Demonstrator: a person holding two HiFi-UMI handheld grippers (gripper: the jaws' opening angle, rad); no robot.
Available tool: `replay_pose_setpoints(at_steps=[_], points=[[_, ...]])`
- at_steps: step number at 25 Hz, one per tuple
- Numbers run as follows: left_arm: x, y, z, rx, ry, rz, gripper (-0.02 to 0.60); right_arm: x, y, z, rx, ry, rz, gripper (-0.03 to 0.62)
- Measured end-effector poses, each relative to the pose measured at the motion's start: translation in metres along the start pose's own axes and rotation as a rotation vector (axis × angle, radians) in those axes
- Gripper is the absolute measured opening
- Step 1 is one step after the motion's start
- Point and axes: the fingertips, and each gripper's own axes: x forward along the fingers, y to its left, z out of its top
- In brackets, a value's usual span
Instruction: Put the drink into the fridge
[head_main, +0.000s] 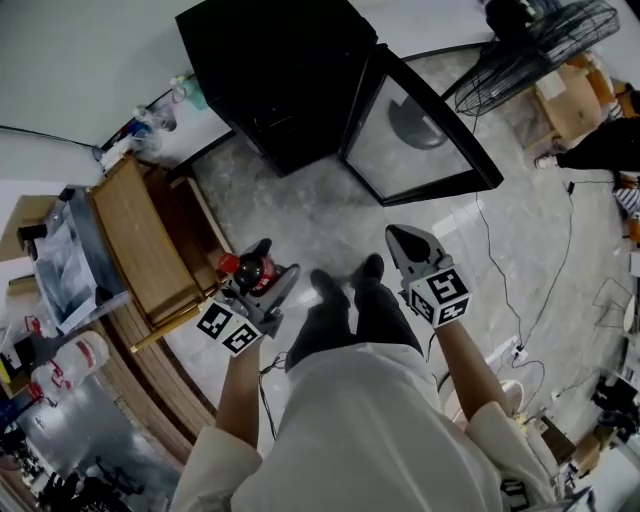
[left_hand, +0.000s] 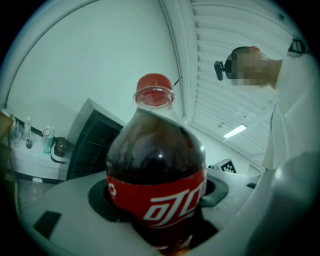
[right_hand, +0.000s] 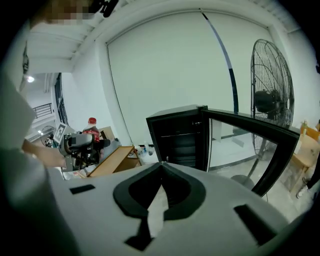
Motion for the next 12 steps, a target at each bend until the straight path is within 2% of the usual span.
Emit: replay_pose_setpoints(at_steps=[6, 12], points=[[0.031, 0.025, -0.012, -0.004, 0.018, -0.015, 0.304, 0.033, -0.020, -0.002, -0.021, 0.001, -0.011, -0.002], [0.062, 0.042, -0.018, 0.037, 0.018, -0.017, 0.304, 0.071, -0.044, -0.001, -0.047, -0.019, -0.006, -0.002]])
